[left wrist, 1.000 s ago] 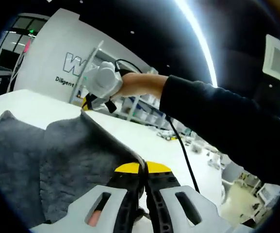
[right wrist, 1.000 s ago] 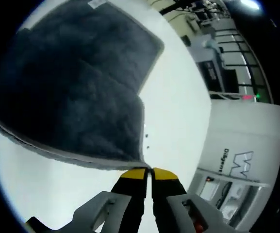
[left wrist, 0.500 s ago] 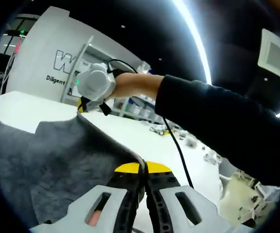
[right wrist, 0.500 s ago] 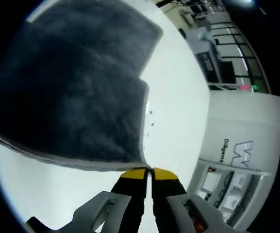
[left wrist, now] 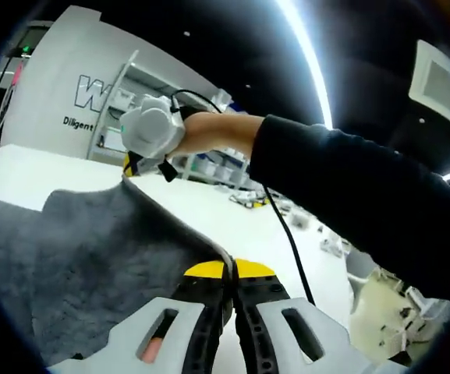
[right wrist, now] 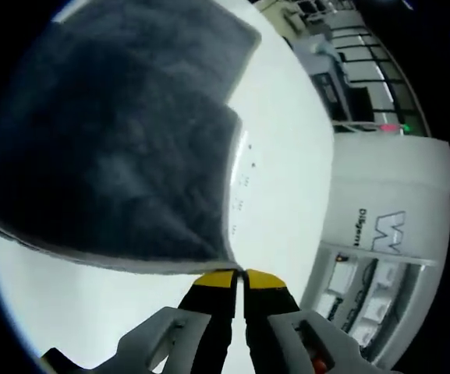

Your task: Open the folded towel by lifting each exposed corner and separating the folded layers until the towel lies flat within the target outline without major curled edges

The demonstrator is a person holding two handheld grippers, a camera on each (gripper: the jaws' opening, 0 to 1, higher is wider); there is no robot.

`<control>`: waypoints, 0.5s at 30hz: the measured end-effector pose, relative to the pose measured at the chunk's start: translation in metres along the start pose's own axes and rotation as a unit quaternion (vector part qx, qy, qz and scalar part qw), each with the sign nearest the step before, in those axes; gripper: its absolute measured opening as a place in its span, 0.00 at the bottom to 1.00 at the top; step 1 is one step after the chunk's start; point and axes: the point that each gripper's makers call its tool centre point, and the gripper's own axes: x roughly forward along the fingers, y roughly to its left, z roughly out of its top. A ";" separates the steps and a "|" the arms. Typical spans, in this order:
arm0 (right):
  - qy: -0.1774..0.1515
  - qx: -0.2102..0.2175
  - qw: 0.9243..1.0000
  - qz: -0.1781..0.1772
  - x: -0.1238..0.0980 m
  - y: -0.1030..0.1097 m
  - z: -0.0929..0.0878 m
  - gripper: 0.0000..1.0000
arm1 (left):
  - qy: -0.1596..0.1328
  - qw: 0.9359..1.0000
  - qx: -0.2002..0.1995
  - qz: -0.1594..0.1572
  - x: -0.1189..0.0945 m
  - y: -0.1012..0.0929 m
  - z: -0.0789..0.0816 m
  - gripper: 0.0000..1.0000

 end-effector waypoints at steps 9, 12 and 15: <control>0.016 0.015 1.000 -0.004 0.002 0.014 -0.035 0.00 | 0.020 1.000 -0.006 -0.014 0.027 -0.014 -0.015 0.01; 0.019 0.019 1.000 -0.003 0.001 0.018 -0.047 0.00 | 0.026 1.000 -0.005 -0.017 0.034 -0.018 -0.020 0.01; 0.021 0.025 0.999 -0.004 0.000 0.022 -0.057 0.00 | 0.027 0.999 -0.003 -0.022 0.041 -0.024 -0.020 0.01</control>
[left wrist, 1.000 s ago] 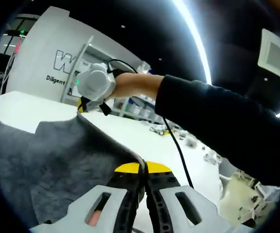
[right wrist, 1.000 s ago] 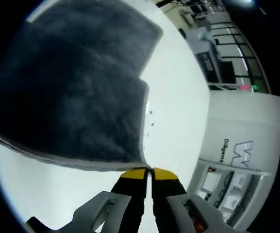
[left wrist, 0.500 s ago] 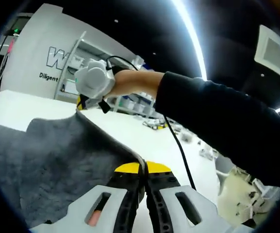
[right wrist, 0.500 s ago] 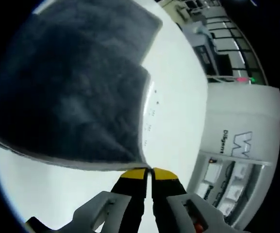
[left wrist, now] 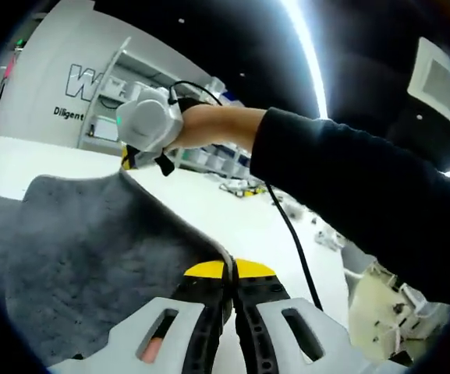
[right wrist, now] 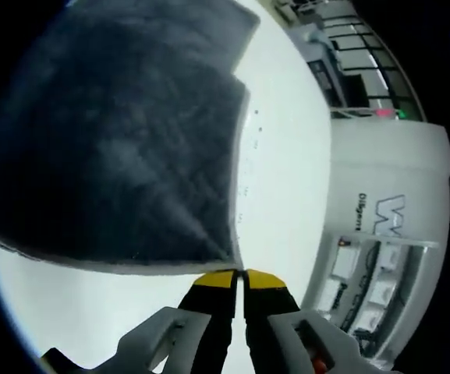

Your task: Open the folded towel by lifting each exposed corner and separating the folded layers until the towel lies flat within the target outline without major curled edges

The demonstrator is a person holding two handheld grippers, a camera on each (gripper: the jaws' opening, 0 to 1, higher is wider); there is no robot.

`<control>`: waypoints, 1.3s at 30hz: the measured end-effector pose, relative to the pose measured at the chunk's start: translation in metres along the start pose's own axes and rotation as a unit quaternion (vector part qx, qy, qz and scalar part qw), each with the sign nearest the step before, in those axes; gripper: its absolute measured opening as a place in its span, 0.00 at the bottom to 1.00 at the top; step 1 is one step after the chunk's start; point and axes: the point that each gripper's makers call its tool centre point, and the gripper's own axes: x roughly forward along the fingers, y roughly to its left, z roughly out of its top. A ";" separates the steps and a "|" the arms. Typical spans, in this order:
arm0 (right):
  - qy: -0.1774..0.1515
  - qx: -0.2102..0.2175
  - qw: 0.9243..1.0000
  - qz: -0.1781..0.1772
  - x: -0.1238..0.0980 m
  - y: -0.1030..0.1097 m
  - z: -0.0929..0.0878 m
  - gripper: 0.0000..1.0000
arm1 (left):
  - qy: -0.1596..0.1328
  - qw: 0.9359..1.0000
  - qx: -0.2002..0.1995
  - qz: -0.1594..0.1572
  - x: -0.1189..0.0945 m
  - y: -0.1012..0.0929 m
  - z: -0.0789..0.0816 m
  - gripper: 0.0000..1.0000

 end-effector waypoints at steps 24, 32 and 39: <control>0.033 0.046 0.998 -0.003 -0.006 0.047 -0.112 0.00 | 0.041 0.998 0.017 -0.045 0.073 -0.057 -0.033 0.01; 0.042 0.063 0.997 0.002 -0.002 0.062 -0.141 0.00 | 0.052 0.997 0.007 -0.052 0.094 -0.069 -0.043 0.01; 0.049 0.067 0.997 0.000 -0.005 0.073 -0.162 0.00 | 0.053 0.997 0.002 -0.063 0.113 -0.084 -0.049 0.01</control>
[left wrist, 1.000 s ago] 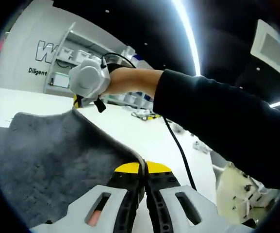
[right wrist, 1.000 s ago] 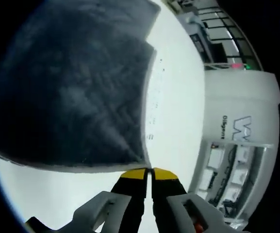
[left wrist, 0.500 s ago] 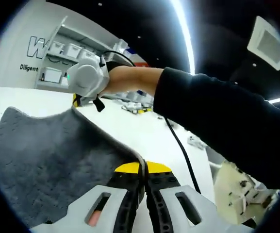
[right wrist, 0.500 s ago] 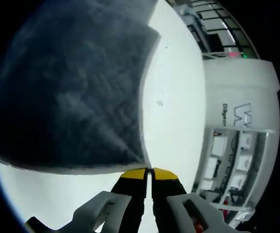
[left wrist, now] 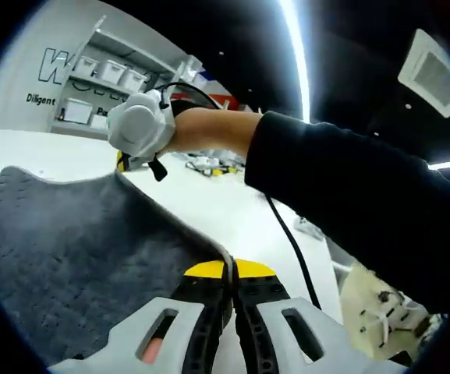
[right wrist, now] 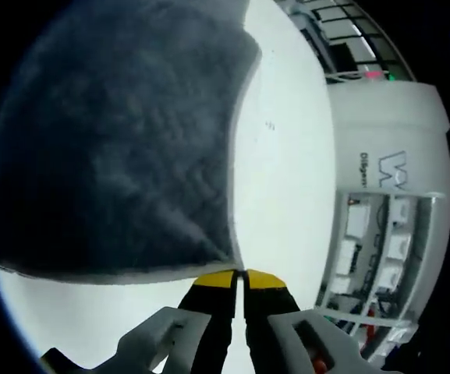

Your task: Open the folded towel by lifting each exposed corner and separating the folded layers until the towel lies flat within the target outline without major curled edges

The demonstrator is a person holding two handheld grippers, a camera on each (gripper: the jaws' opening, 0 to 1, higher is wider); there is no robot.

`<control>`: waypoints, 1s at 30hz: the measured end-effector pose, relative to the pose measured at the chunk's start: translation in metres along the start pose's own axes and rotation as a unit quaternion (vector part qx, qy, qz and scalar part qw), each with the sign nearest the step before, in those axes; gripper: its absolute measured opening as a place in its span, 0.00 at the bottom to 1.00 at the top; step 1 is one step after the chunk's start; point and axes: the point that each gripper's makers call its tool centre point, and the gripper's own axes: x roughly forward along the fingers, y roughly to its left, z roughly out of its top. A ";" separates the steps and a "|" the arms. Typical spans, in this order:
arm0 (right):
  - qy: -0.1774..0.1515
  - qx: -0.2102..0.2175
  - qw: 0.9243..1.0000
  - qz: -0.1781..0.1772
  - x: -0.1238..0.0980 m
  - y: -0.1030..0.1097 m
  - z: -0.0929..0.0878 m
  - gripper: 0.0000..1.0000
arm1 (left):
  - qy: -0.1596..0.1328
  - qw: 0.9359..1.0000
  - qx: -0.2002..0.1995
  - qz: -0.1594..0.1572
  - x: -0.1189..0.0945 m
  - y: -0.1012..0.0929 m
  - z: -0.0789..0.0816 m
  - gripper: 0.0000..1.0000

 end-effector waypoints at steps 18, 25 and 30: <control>-0.015 -0.028 0.999 -0.011 0.036 0.001 -0.029 0.00 | 0.010 0.999 -0.049 -0.003 0.050 -0.013 -0.015 0.01; -0.015 -0.033 0.999 -0.005 0.050 0.003 -0.039 0.00 | 0.029 0.998 -0.063 -0.006 0.063 -0.016 -0.028 0.01; -0.013 -0.025 1.000 -0.002 0.057 0.012 -0.048 0.00 | 0.054 0.996 -0.066 -0.002 0.068 -0.015 -0.044 0.01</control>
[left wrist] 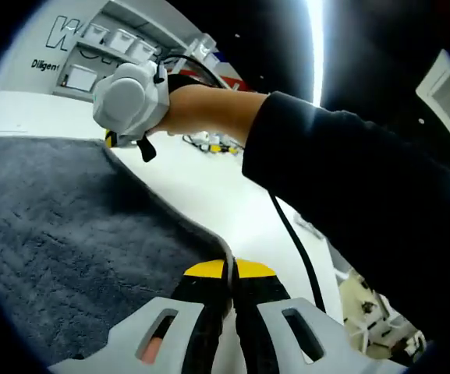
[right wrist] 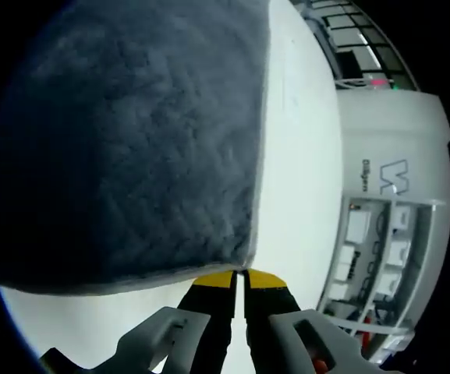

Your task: Open the folded towel by lifting each exposed corner and separating the folded layers until the towel lies flat within the target outline without major curled edges

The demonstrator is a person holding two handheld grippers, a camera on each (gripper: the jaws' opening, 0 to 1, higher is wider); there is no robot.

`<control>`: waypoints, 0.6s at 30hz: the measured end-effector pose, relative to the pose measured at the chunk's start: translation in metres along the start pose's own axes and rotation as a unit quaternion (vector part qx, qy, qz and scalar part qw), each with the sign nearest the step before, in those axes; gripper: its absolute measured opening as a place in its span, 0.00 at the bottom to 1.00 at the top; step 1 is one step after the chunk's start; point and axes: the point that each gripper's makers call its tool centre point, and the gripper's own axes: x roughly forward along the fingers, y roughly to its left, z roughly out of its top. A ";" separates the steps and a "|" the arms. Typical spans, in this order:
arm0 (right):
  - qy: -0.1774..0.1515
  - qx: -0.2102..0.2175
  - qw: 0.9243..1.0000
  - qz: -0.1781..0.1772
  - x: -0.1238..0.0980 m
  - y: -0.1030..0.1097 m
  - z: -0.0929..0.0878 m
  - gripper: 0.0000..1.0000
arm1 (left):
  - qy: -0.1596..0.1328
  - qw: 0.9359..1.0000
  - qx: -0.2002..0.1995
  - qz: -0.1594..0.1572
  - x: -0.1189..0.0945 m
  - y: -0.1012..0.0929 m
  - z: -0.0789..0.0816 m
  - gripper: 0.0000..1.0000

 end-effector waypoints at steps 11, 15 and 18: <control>-0.004 0.030 0.999 0.008 0.002 0.011 -0.007 0.00 | 0.038 0.999 0.010 -0.003 0.006 0.001 -0.017 0.02; 0.000 0.030 1.000 0.004 -0.005 0.016 -0.004 0.00 | 0.049 0.999 -0.001 -0.019 0.010 -0.002 -0.024 0.08; 0.000 0.027 1.000 0.005 -0.014 0.021 0.000 0.00 | 0.052 0.998 0.001 -0.019 0.011 -0.003 -0.022 0.11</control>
